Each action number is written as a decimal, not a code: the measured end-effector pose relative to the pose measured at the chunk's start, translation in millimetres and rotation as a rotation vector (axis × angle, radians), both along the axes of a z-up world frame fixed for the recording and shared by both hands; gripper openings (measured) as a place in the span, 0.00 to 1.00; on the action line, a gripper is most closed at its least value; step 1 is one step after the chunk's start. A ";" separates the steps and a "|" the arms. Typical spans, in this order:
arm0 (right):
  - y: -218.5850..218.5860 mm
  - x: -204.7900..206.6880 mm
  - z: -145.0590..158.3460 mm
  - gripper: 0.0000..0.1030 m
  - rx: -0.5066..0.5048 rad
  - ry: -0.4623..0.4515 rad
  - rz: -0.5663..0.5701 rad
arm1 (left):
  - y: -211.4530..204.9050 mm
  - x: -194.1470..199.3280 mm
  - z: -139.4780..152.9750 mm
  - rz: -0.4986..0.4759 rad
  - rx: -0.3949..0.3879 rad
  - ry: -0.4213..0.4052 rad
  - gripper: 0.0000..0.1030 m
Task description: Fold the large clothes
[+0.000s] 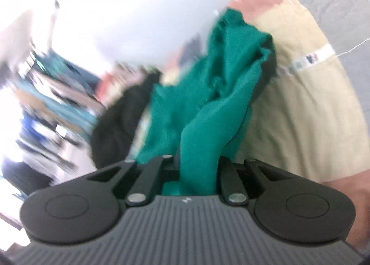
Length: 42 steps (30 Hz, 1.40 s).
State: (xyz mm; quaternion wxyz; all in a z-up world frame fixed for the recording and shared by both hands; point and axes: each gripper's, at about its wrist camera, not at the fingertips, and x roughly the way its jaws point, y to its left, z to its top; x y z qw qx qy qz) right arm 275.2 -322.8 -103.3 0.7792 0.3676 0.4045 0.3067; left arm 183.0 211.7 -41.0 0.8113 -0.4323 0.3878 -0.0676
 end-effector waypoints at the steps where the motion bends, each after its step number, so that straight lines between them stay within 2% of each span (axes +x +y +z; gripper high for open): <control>1: -2.3 -2.1 0.6 0.10 0.036 -0.002 -0.012 | 5.8 -4.6 2.8 0.011 -0.020 -0.010 0.12; 5: -8.0 -11.5 6.0 0.09 0.140 -0.036 -0.032 | 26.8 -31.1 14.0 0.041 -0.097 -0.055 0.11; 10: -23.2 -31.2 10.7 0.09 0.202 -0.058 -0.058 | 36.8 -59.0 19.2 0.051 -0.149 -0.073 0.11; 17: -42.0 -70.7 25.0 0.09 0.246 -0.091 -0.106 | 35.6 -96.0 32.8 0.010 -0.168 -0.116 0.11; 21: -46.8 -61.1 29.3 0.09 0.233 -0.088 -0.158 | 39.3 -87.9 41.1 0.022 -0.160 -0.169 0.11; 24: -46.4 -36.4 33.3 0.09 0.245 -0.080 -0.218 | 50.5 -63.1 47.3 0.064 -0.193 -0.218 0.11; 29: -30.3 38.7 40.8 0.09 0.227 -0.050 -0.297 | 61.7 7.4 58.7 0.146 -0.172 -0.291 0.12; 32: -16.1 87.7 40.4 0.09 0.199 -0.030 -0.348 | 66.4 60.0 60.1 0.181 -0.124 -0.315 0.12; 34: -7.0 117.6 33.9 0.09 0.183 -0.030 -0.375 | 68.2 97.1 57.1 0.193 -0.061 -0.323 0.13; 37: 5.4 156.1 16.4 0.09 0.146 -0.049 -0.409 | 70.6 147.4 42.3 0.195 0.001 -0.315 0.13; 40: 16.6 186.9 -14.7 0.10 0.115 -0.062 -0.430 | 72.5 196.0 14.2 0.184 0.050 -0.287 0.13; 42: 22.0 204.5 -39.9 0.10 0.101 -0.055 -0.436 | 78.3 224.9 -11.3 0.192 0.036 -0.262 0.14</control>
